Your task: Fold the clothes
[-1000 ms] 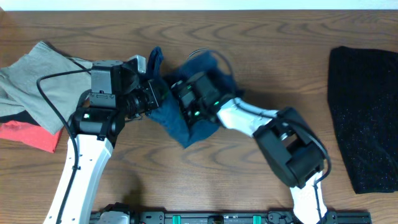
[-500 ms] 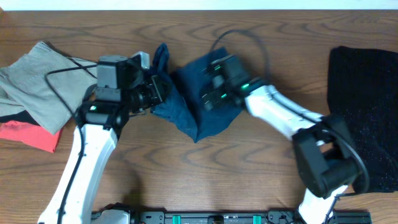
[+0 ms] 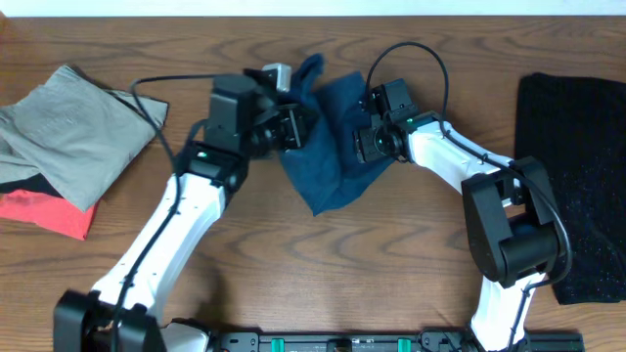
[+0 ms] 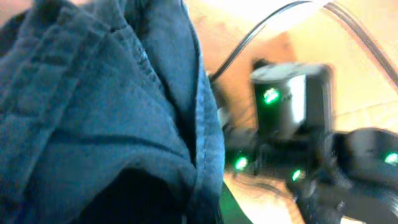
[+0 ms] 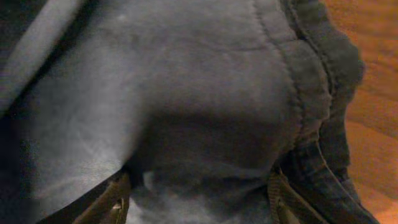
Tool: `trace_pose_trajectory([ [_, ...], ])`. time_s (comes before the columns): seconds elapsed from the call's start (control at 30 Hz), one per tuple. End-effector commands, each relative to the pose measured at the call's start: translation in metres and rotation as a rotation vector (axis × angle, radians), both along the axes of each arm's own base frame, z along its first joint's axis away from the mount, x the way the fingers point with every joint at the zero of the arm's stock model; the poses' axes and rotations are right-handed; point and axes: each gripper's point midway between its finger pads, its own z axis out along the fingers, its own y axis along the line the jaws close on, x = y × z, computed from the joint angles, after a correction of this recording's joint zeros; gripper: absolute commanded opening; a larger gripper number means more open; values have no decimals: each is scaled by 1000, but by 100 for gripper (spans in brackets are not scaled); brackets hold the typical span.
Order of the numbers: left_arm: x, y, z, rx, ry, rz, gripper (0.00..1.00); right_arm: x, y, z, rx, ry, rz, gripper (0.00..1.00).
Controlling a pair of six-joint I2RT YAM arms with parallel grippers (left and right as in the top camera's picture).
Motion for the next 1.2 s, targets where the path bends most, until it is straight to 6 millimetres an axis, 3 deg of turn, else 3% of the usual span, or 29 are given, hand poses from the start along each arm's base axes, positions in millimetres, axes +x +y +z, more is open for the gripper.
trace_pose_trajectory([
  [0.0, 6, -18, -6, -34, 10, -22, 7, -57, 36, -41, 86, 232, 57, 70],
  [0.17, 16, -35, -37, -41, 55, -34, 8, -81, 60, -43, 44, 254, 116, 76],
  [0.27, 19, -36, -54, -30, 83, -33, 34, -82, 51, -44, -27, 242, 66, 80],
  [0.37, 19, -37, -59, -30, 95, -39, 46, -72, 25, -33, -105, 209, -26, 85],
  [0.5, 23, -35, -53, -38, 71, -32, 52, -45, -21, 13, -150, 103, -153, 91],
  [0.7, 49, -16, -39, -29, -34, 54, 53, -23, -69, 93, -55, -40, -260, 99],
  [0.8, 67, 7, -46, 68, -81, 177, 58, -26, -60, 123, 63, -77, -188, 98],
  [0.9, 79, 25, -59, 174, -113, 260, 59, -38, -33, 139, 179, -67, -69, 96],
  [1.03, 86, 37, -88, 238, -73, 317, 59, -61, 6, 140, 286, 7, 51, 96],
  [1.17, 85, 38, -127, 288, -11, 297, 59, -82, 28, 124, 266, 71, 111, 96],
])
